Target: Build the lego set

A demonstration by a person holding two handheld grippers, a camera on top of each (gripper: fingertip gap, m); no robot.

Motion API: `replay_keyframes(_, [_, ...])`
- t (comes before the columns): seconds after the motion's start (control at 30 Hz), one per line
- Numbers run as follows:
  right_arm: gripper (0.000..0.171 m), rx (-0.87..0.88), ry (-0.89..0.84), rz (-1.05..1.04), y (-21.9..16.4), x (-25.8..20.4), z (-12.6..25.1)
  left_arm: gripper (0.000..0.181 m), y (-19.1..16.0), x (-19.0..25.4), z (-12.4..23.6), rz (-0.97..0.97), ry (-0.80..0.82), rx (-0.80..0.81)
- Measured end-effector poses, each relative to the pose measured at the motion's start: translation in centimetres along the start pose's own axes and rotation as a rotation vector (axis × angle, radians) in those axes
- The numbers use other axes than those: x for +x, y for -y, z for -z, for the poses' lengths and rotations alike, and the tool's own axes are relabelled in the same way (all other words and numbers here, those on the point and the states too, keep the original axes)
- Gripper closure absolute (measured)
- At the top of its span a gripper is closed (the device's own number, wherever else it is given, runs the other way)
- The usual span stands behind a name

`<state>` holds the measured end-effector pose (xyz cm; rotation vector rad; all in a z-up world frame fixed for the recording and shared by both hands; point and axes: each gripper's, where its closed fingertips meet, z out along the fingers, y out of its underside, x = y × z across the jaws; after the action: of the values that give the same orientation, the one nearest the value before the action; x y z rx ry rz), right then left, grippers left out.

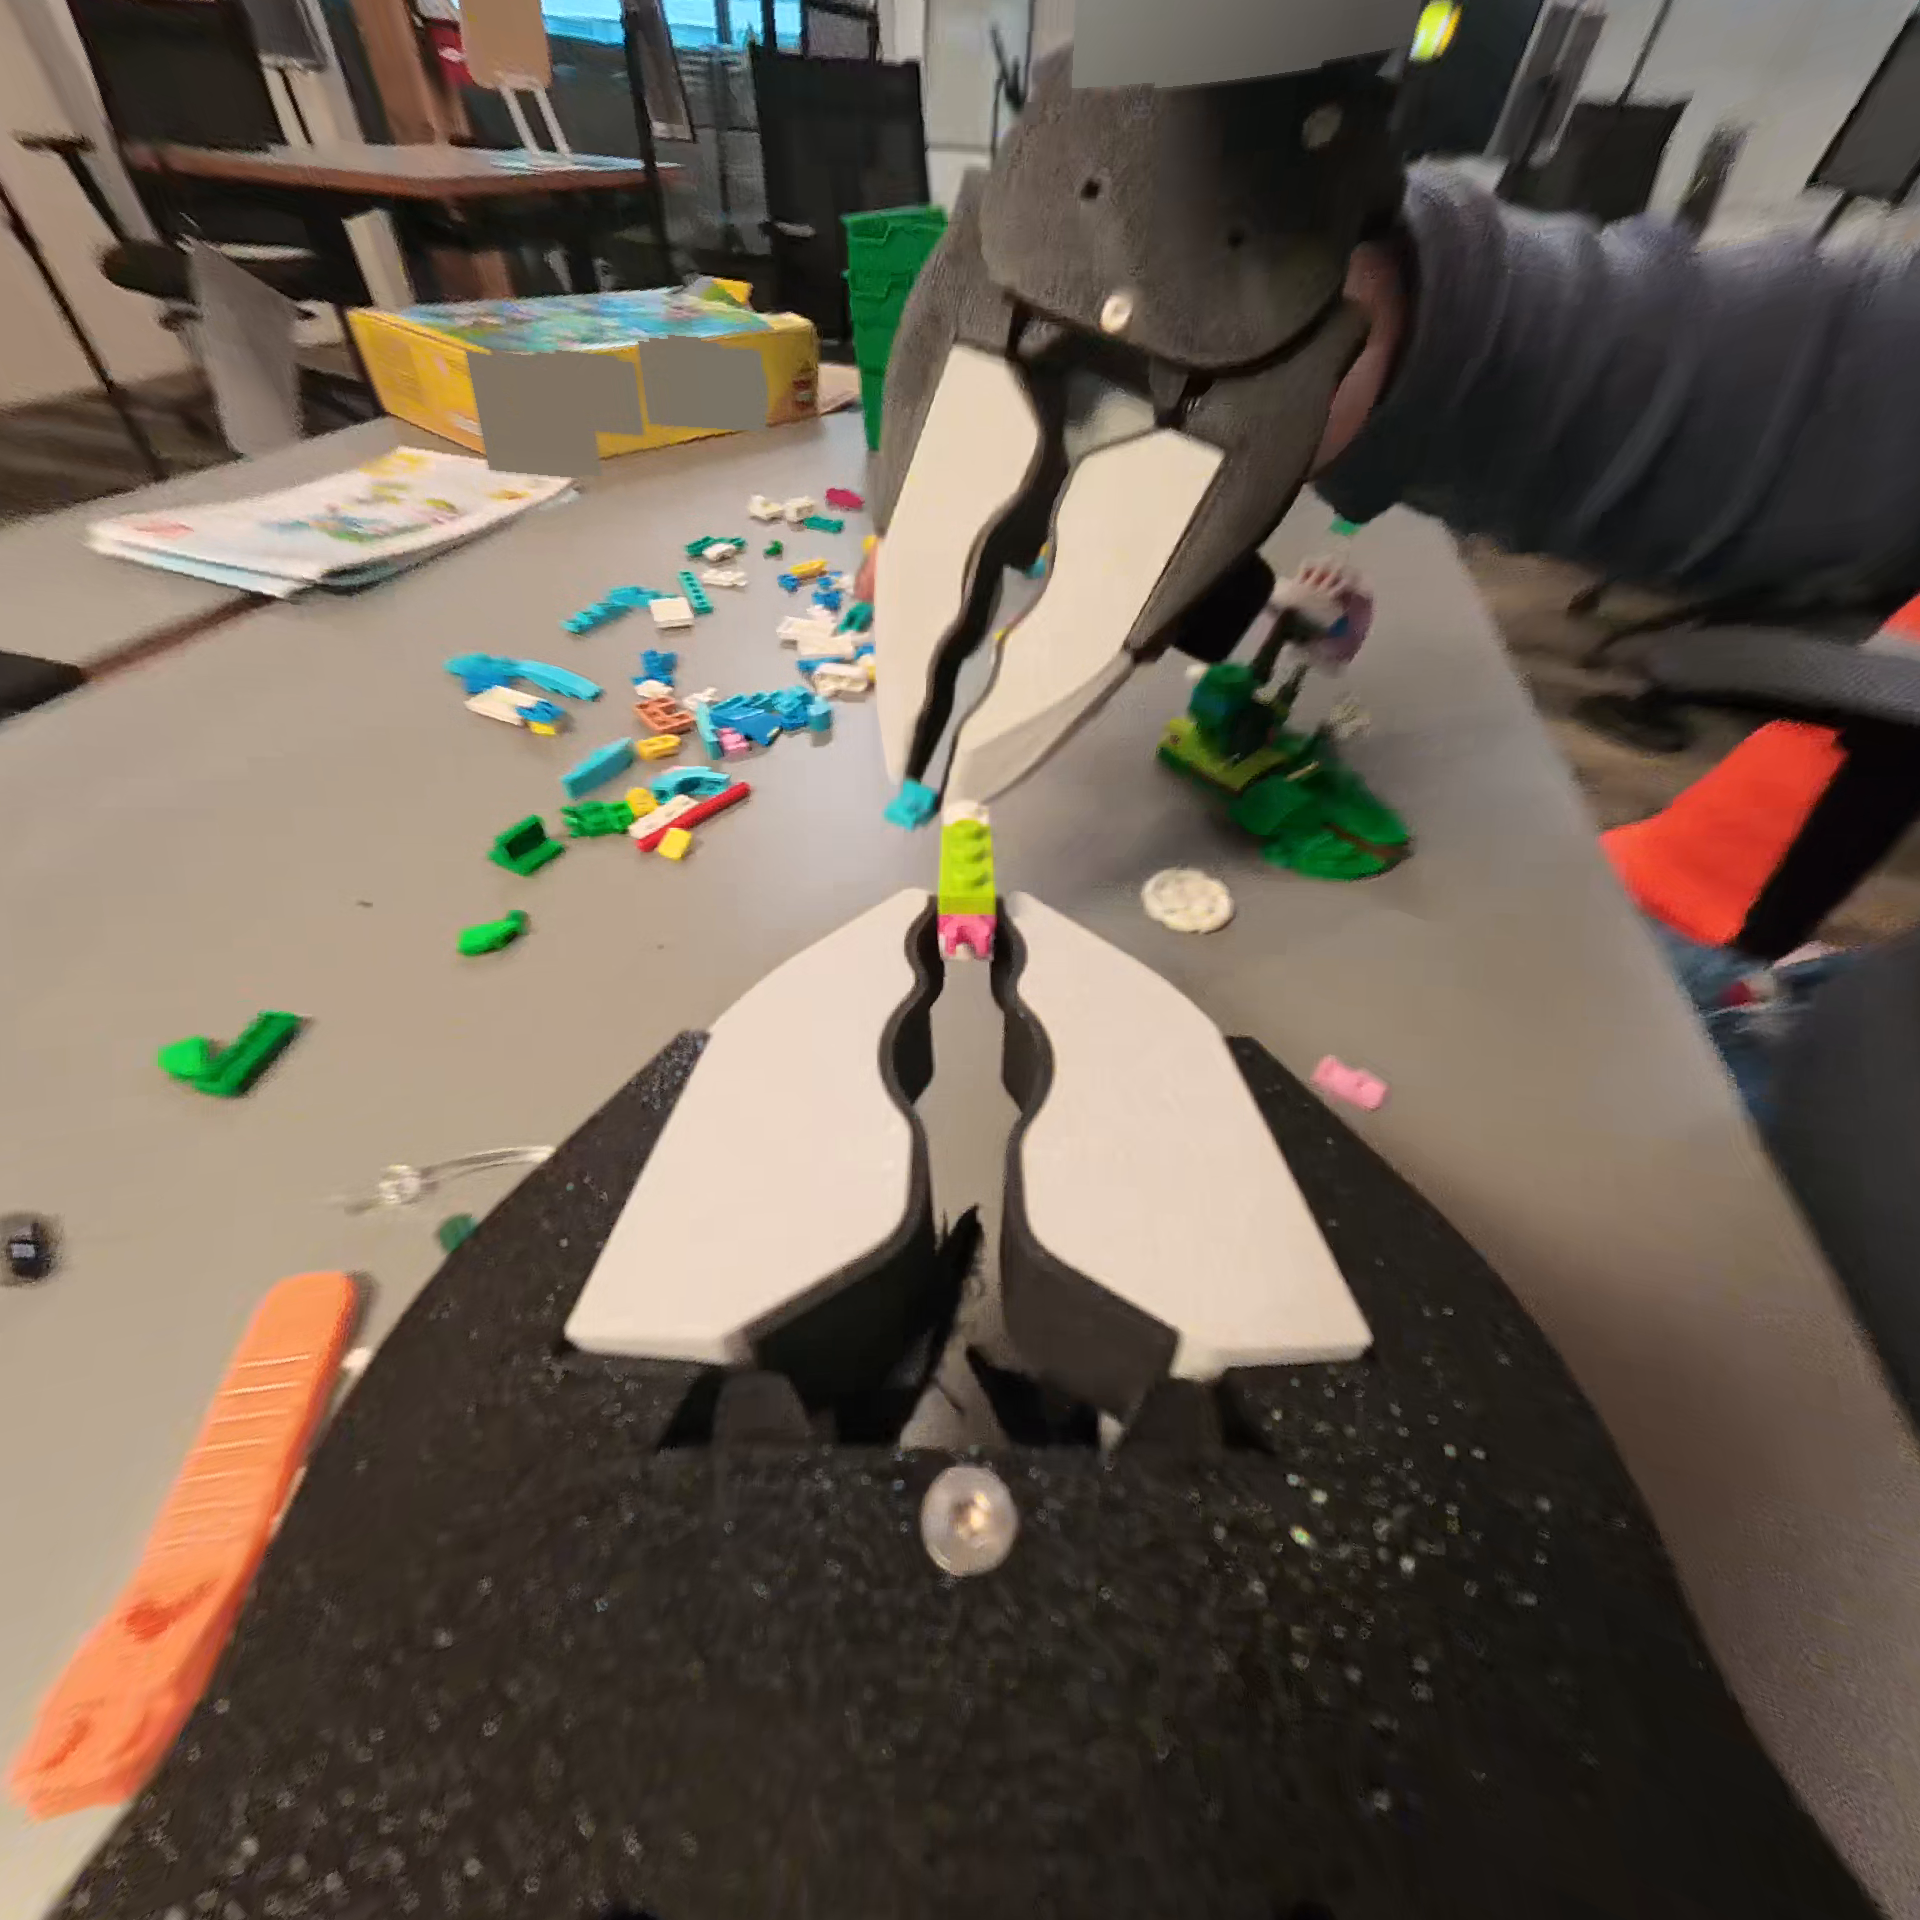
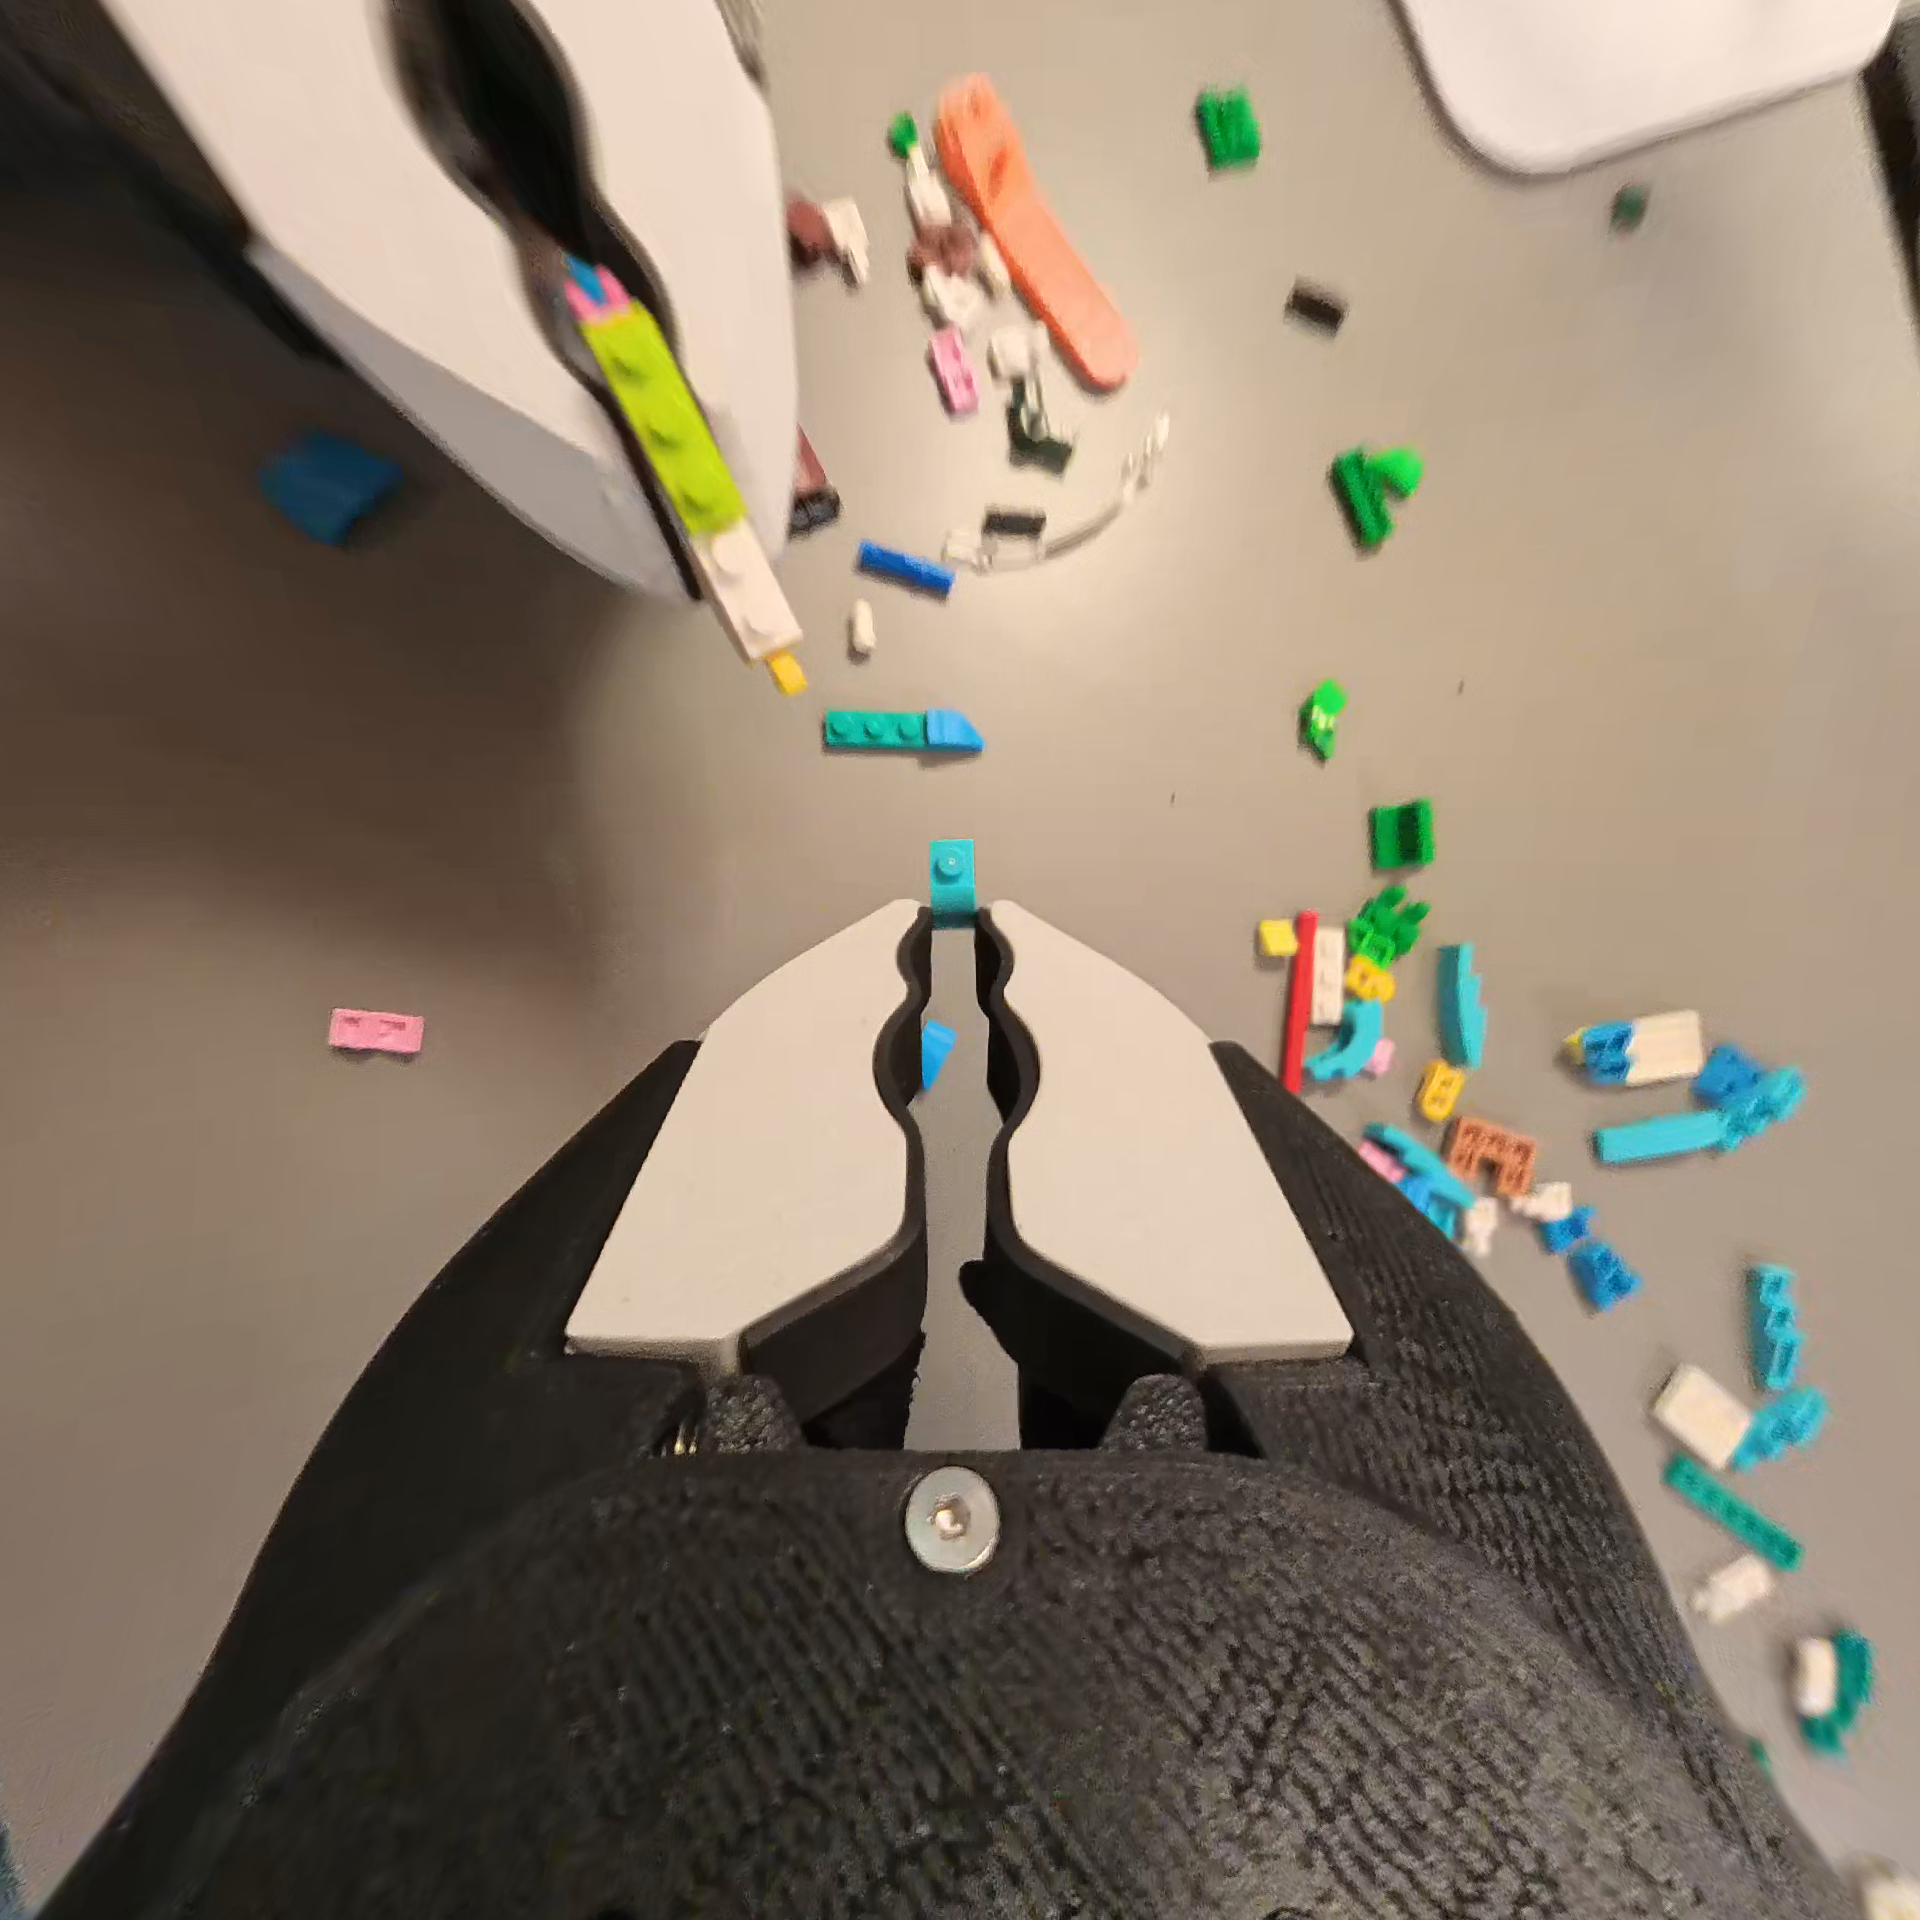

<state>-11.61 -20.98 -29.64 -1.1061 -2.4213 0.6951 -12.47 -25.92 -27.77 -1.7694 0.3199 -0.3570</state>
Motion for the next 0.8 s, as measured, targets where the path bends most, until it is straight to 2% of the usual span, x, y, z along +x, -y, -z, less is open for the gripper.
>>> replay_keyframes(0.13, [0.165,0.145,0.247,0.047,3.5,-2.3,2.6,0.173,0.8,0.5,0.5,0.139,-0.108,0.063])
replay_keyframes(0.27, [0.165,0.202,0.398,0.029,5.7,-3.5,3.1,0.173,1.3,0.8,0.8,0.185,-0.155,0.102])
replay_keyframes(0.5, [0.165,0.183,0.455,0.020,7.2,-3.4,2.5,0.173,1.9,1.2,1.0,0.210,-0.205,0.140])
replay_keyframes(0.8, [0.165,0.102,0.492,0.040,7.1,-3.6,2.4,0.173,1.9,1.4,0.9,0.182,-0.203,0.140])
